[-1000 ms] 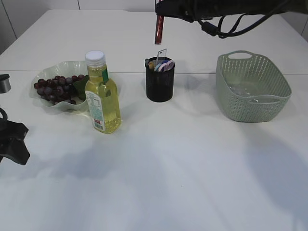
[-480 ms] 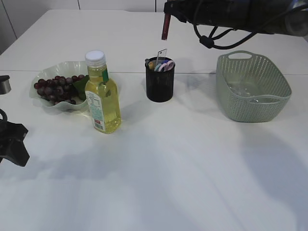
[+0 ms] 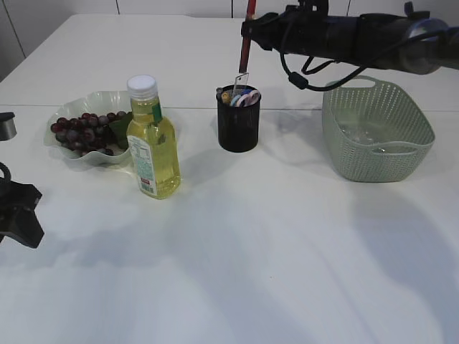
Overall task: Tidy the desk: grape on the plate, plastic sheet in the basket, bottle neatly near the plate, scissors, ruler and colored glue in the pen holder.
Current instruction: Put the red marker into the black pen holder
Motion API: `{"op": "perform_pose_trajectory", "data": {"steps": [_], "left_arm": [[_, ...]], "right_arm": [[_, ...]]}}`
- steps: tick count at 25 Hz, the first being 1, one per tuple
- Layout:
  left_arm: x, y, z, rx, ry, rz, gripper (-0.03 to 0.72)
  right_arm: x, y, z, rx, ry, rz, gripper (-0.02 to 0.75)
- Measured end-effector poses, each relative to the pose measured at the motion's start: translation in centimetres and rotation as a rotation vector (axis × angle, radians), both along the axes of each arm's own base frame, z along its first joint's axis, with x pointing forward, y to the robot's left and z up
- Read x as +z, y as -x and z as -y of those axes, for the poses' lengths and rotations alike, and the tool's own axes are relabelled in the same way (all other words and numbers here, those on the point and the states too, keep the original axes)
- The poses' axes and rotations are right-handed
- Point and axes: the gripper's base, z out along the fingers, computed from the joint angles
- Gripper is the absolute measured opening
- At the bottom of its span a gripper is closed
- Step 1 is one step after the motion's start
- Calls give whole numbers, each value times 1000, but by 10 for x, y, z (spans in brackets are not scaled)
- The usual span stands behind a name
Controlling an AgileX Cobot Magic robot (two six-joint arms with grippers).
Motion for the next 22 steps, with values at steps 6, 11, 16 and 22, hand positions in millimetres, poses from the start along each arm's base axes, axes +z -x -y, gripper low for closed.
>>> {"op": "perform_pose_trajectory", "data": {"steps": [6, 11, 16, 22], "left_arm": [[0, 0, 0, 0, 0, 0, 435], [0, 0, 0, 0, 0, 0, 435], [0, 0, 0, 0, 0, 0, 435], [0, 0, 0, 0, 0, 0, 435]], "right_arm": [[-21, -4, -1, 0, 4, -37, 118], [-23, -3, -7, 10, 7, -39, 148], [-23, -2, -9, 14, 9, -38, 255], [-24, -2, -9, 17, 12, -50, 336]]}}
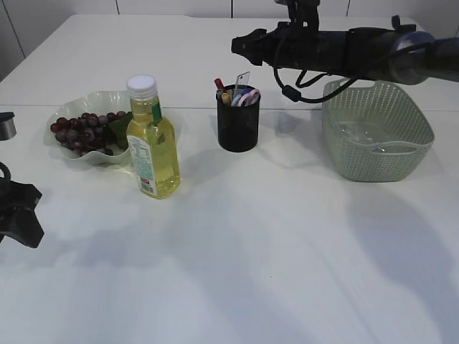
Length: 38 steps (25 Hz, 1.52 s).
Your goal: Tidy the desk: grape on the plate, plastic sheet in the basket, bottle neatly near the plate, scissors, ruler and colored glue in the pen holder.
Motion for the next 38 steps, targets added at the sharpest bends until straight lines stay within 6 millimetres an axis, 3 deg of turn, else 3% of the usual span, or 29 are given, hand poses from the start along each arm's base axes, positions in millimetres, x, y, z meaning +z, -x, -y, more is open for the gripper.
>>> {"op": "perform_pose_trajectory", "data": {"steps": [3, 7, 11, 14, 20, 32, 38], "left_arm": [[0, 0, 0, 0, 0, 0, 435], [0, 0, 0, 1, 2, 0, 435], [0, 0, 0, 3, 5, -1, 435], [0, 0, 0, 3, 5, -1, 435], [0, -1, 1, 8, 8, 13, 435], [2, -3, 1, 19, 19, 39, 435], [22, 4, 1, 25, 39, 112, 435]], "right_arm": [[5, 4, 1, 8, 42, -53, 342], [36, 20, 6, 3, 141, -189, 342], [80, 55, 17, 1, 277, -401, 342], [109, 83, 34, -96, 389, -565, 342], [160, 135, 68, -275, 627, -644, 342], [173, 225, 95, -359, 707, -704, 342], [184, 271, 104, -386, 694, -662, 342]]}}
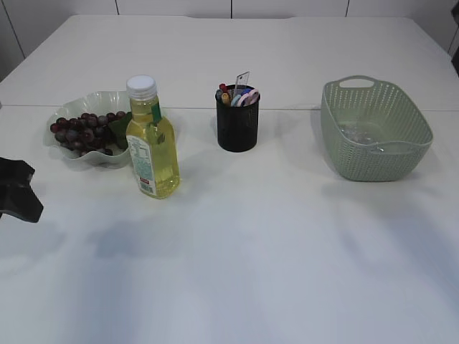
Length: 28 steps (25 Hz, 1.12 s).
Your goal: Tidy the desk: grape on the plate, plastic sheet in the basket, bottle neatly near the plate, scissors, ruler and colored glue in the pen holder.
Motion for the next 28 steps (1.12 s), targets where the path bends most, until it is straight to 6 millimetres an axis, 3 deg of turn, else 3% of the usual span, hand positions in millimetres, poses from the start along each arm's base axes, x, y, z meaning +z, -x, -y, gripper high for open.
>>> {"op": "perform_pose_trajectory", "data": {"steps": [13, 19, 28], "left_arm": [[73, 54, -8, -8, -6, 213, 427], [103, 89, -14, 1, -6, 339, 423], [132, 146, -22, -10, -27, 490, 417]], "right_arm": [[17, 101, 24, -124, -60, 238, 342], [10, 143, 31, -139, -83, 298, 342], [-11, 209, 43, -146, -112, 397, 342]]}}
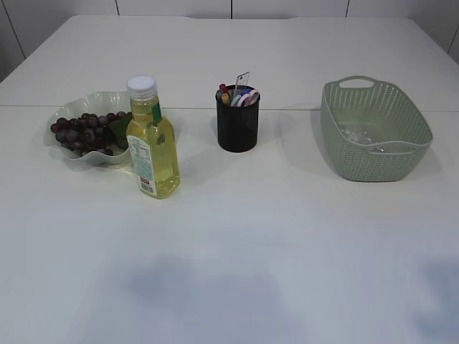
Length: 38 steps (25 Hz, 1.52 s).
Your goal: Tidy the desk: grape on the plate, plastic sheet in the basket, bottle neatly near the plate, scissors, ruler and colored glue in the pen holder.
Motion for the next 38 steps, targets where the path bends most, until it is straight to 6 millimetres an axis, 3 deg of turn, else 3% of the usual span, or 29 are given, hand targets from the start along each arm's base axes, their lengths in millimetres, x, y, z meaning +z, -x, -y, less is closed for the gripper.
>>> {"op": "perform_pose_trajectory", "data": {"steps": [7, 17, 22, 29, 38], "left_arm": [[11, 41, -5, 1, 10, 147, 417], [-34, 94, -10, 9, 46, 246, 415], [-49, 110, -15, 31, 37, 296, 415], [-62, 111, -23, 88, -48, 294, 415], [-68, 110, -25, 100, -68, 266, 415]], "right_arm": [[-22, 51, 9, -3, -25, 105, 342], [-63, 92, 16, -6, -46, 145, 343], [-84, 91, 15, 0, -49, 111, 343], [-104, 76, 12, 5, -39, 78, 343], [-107, 71, 9, 27, -47, 101, 343]]}}
